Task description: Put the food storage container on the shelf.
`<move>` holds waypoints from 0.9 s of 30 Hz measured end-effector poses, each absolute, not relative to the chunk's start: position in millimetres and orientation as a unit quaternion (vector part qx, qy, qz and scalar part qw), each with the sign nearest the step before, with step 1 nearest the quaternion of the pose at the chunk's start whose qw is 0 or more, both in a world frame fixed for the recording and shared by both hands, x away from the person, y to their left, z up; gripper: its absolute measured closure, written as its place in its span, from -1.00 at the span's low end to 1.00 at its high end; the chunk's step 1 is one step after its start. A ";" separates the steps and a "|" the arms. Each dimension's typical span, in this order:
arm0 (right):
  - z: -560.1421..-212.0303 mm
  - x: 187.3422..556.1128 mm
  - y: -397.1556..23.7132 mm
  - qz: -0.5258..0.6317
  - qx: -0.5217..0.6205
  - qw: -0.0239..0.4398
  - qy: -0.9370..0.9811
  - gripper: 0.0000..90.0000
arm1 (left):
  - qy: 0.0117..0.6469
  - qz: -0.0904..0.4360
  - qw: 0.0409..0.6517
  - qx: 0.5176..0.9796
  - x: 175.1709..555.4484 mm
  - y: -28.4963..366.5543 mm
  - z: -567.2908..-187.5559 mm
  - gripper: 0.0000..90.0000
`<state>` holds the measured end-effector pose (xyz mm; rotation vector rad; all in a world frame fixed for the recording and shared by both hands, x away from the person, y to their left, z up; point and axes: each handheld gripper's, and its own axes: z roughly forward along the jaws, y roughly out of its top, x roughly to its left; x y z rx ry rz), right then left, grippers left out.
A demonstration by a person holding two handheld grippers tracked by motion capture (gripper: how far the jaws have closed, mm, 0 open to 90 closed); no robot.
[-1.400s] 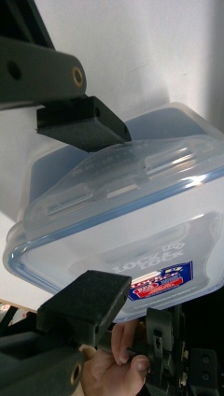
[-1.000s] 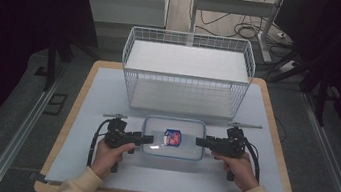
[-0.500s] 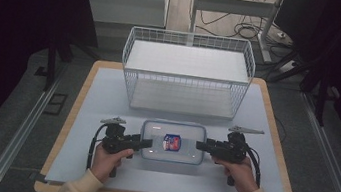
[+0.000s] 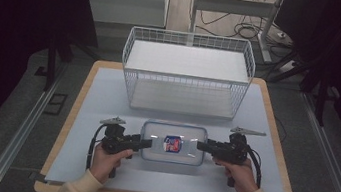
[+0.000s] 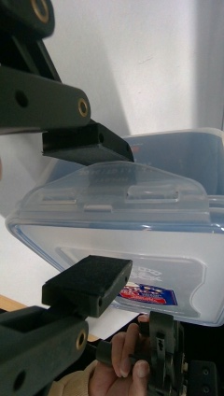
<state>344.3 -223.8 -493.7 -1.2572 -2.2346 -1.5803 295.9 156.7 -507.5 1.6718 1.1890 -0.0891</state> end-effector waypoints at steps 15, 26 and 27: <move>-489.6 342.9 -224.5 -0.533 -0.416 0.064 -0.734 0.17 | 0.490 -0.017 0.519 0.700 293.1 154.8 -498.0 -0.03; -475.6 341.6 -223.9 -0.540 -0.401 0.045 -0.738 0.17 | 0.480 -0.010 0.526 0.702 293.3 155.4 -487.5 -0.03; -474.5 341.6 -223.8 -0.541 -0.401 0.044 -0.738 0.17 | 0.480 -0.009 0.526 0.702 293.0 155.4 -485.6 -0.03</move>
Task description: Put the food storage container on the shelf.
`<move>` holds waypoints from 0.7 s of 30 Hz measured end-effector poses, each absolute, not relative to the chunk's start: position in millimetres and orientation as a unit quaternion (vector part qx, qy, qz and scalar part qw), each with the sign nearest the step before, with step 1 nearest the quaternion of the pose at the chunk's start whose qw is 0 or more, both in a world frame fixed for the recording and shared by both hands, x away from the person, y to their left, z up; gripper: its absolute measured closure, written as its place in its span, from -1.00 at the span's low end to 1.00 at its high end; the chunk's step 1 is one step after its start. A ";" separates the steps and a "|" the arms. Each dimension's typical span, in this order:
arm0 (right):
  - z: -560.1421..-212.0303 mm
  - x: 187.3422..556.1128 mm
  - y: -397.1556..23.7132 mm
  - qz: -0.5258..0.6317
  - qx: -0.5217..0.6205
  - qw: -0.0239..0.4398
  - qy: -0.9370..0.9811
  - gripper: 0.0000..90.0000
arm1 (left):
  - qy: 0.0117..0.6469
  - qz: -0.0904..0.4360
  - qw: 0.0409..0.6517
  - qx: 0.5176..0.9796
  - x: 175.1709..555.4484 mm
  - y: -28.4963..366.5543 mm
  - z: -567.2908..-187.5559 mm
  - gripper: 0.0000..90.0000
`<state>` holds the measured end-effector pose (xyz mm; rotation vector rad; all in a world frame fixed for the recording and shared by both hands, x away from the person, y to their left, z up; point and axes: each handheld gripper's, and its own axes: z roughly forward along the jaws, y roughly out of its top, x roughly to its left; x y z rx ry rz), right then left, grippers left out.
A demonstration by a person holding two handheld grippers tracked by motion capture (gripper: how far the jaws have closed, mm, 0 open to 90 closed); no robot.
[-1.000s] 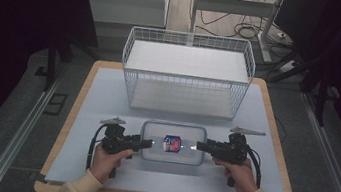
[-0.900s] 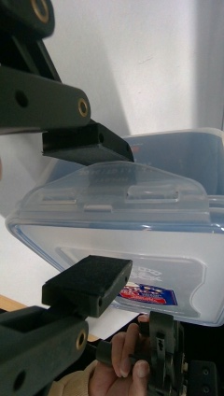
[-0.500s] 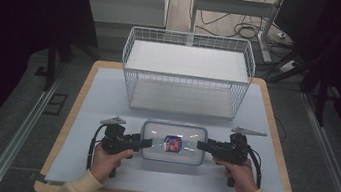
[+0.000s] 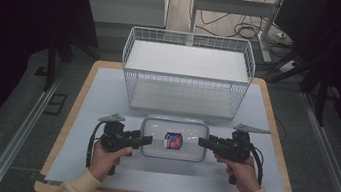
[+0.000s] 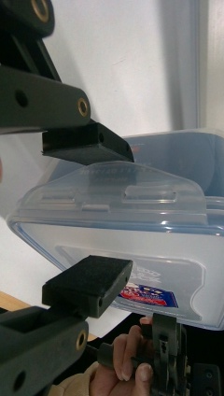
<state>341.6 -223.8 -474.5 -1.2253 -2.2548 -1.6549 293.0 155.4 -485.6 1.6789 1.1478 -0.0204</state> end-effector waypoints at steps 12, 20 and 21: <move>-458.1 340.3 -223.9 -0.552 -0.391 0.027 -0.736 0.17 | 0.470 -0.001 0.535 0.702 294.8 156.0 -471.1 -0.03; -441.6 344.2 -222.9 -0.560 -0.384 0.016 -0.734 0.17 | 0.464 0.006 0.543 0.700 300.7 157.5 -455.1 -0.03; -438.7 344.9 -222.7 -0.560 -0.383 0.014 -0.735 0.17 | 0.463 0.006 0.545 0.699 301.6 157.5 -453.5 -0.03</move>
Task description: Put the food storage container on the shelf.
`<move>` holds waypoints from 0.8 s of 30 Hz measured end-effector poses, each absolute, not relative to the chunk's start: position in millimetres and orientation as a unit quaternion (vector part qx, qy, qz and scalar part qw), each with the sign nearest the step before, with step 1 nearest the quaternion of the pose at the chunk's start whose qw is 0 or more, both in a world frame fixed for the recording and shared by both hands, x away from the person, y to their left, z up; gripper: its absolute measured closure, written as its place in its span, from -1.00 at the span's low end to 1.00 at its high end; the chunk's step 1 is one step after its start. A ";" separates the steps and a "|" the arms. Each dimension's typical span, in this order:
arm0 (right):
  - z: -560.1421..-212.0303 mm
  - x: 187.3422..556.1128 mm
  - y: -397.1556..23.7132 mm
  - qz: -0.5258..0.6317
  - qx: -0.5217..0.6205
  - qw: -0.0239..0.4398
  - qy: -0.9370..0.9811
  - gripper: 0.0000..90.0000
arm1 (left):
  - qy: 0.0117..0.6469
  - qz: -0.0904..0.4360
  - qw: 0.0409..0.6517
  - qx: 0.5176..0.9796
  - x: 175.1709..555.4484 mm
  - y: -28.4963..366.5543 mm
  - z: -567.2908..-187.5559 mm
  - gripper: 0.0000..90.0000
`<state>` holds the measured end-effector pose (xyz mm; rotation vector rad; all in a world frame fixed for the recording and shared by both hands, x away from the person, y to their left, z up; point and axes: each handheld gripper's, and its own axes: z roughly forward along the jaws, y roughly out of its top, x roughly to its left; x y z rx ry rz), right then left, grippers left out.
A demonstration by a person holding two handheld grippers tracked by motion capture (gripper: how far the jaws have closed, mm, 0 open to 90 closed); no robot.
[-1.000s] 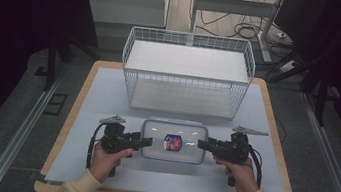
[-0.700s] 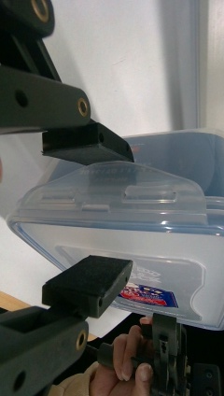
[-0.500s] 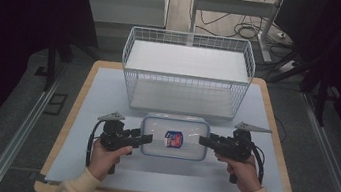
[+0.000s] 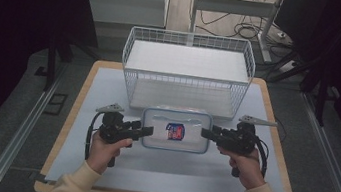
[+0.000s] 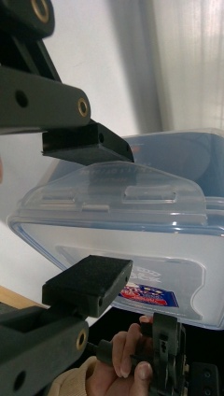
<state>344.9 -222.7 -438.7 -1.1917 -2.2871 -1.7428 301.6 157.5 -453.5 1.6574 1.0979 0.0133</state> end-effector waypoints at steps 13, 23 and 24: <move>-407.4 351.1 -221.9 -0.562 -0.374 -0.005 -0.738 0.17 | 0.451 0.013 0.557 0.697 310.9 158.1 -428.2 -0.03; -384.4 355.8 -222.6 -0.569 -0.368 -0.018 -0.735 0.17 | 0.442 0.023 0.565 0.696 319.6 156.9 -405.0 -0.03; -382.3 356.2 -222.9 -0.570 -0.369 -0.019 -0.734 0.17 | 0.440 0.023 0.566 0.696 321.0 156.7 -403.1 -0.03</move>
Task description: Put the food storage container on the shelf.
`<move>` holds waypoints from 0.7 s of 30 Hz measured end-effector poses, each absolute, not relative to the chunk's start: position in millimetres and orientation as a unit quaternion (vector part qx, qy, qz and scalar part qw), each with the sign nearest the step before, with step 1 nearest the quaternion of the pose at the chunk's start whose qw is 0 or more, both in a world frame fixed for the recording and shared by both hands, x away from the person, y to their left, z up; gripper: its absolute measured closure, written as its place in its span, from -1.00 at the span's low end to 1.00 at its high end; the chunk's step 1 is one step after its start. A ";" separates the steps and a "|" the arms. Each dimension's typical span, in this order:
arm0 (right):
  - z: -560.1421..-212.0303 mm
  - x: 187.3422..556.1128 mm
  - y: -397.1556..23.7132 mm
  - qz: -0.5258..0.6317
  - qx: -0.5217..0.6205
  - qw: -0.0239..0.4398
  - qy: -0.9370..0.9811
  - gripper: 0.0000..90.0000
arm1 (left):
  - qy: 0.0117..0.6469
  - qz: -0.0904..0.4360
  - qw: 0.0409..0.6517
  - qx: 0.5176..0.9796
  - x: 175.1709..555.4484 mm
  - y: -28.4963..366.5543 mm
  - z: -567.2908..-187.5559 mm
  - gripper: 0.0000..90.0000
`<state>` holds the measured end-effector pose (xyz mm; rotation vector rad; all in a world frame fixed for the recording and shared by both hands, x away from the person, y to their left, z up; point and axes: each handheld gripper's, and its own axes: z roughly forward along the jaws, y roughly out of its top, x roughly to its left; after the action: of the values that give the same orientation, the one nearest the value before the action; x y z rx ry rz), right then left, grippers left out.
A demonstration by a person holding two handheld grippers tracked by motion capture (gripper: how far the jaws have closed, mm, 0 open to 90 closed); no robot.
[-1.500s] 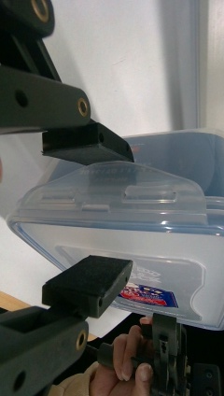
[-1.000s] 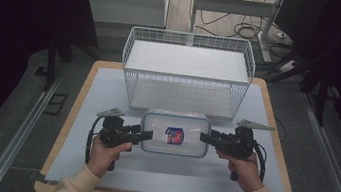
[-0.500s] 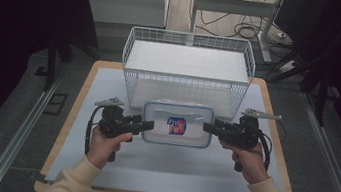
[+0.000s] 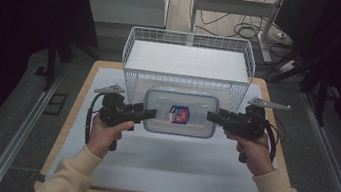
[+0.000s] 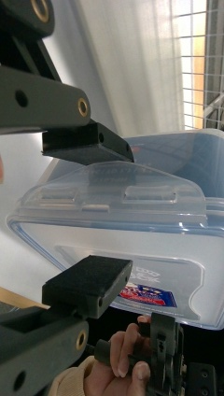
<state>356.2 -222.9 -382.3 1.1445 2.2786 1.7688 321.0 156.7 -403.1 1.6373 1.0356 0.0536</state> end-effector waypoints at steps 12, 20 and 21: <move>-359.8 364.2 -223.9 0.578 0.362 0.034 0.731 0.17 | 0.430 0.032 0.575 0.695 333.4 156.6 -379.3 -0.03; -342.1 371.1 -222.9 0.582 0.359 0.044 0.728 0.17 | 0.423 0.037 0.577 0.697 344.1 157.6 -360.9 -0.03; -340.4 372.4 -222.8 0.582 0.358 0.046 0.729 0.17 | 0.421 0.037 0.578 0.698 345.5 157.8 -360.0 -0.03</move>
<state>372.4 -222.8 -340.4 1.0926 2.2251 1.7765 345.5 157.8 -360.0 1.6333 0.9848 0.0872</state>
